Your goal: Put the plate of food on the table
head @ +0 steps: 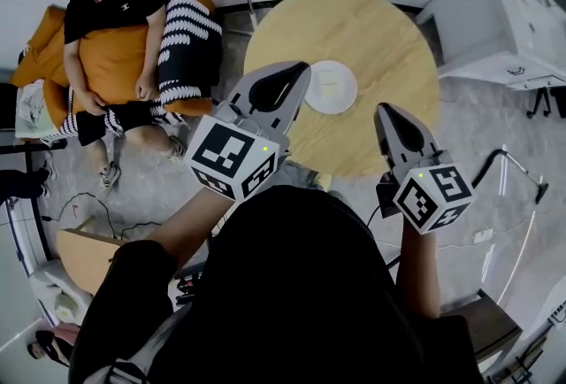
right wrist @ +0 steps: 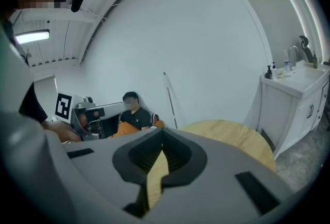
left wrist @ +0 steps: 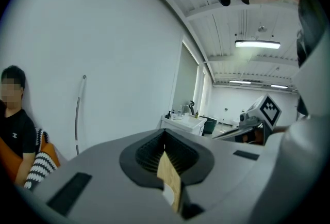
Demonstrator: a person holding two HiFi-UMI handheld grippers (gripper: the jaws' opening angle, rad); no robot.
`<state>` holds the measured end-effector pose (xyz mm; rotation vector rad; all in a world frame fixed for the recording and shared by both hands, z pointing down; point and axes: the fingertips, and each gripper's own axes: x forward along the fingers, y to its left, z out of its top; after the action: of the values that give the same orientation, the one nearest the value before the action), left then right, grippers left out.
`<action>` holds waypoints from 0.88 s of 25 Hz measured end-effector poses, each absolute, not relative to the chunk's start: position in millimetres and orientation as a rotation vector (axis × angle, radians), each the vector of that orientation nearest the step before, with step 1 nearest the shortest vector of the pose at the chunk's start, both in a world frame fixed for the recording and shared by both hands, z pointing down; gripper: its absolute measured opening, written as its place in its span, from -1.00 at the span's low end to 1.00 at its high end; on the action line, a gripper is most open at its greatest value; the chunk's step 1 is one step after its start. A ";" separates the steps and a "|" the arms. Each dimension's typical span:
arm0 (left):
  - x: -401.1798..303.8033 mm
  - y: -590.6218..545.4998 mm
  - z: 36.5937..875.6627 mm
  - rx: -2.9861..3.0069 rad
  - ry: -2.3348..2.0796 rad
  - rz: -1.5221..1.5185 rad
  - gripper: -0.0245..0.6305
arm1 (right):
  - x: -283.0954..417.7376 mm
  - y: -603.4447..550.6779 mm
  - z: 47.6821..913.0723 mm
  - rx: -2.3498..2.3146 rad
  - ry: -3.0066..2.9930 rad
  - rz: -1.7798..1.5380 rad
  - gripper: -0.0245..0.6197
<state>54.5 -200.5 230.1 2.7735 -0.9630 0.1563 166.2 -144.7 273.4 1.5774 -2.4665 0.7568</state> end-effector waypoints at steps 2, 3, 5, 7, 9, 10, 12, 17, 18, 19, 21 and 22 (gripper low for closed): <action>47.4 -201.6 228.8 2.773 -0.974 0.160 -0.91 | 166.1 -144.3 270.4 1.580 -2.463 0.738 -0.90; 44.1 -202.0 224.3 2.771 -0.978 0.159 -0.91 | 165.8 -144.0 264.7 1.582 -2.460 0.728 -0.90; 40.5 -201.6 214.3 2.768 -0.983 0.158 -0.91 | 166.3 -142.7 252.6 1.581 -2.459 0.715 -0.90; 36.8 -204.3 212.4 2.778 -0.988 0.159 -0.91 | 163.7 -145.6 250.2 1.578 -2.470 0.704 -0.90; 28.2 -209.1 222.6 2.789 -0.989 0.159 -0.91 | 153.7 -151.0 262.9 1.571 -2.477 0.694 -0.90; 23.1 -210.1 230.2 2.792 -0.989 0.161 -0.91 | 147.6 -152.4 272.0 1.566 -2.477 0.694 -0.90; 17.9 -210.6 239.7 2.796 -0.991 0.164 -0.91 | 141.4 -153.3 283.7 1.558 -2.481 0.692 -0.90; 33.9 -210.6 234.0 2.811 -0.996 0.162 -0.91 | 156.5 -154.2 278.5 1.548 -2.501 0.670 -0.90; 36.0 -209.2 238.7 2.814 -0.996 0.165 -0.91 | 158.0 -153.3 283.0 1.548 -2.506 0.667 -0.90; 37.5 -207.2 243.2 2.816 -0.996 0.166 -0.91 | 159.1 -152.0 287.8 1.548 -2.510 0.664 -0.90; 39.6 -204.5 244.6 2.817 -1.000 0.159 -0.91 | 160.9 -150.0 290.0 1.550 -2.513 0.658 -0.90; 39.9 -204.6 242.5 2.816 -1.001 0.154 -0.91 | 161.0 -149.9 288.1 1.549 -2.512 0.657 -0.90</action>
<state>39.9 -204.6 242.5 2.8163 -1.0014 0.1536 161.0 -149.9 288.1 1.5491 -2.5121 0.6568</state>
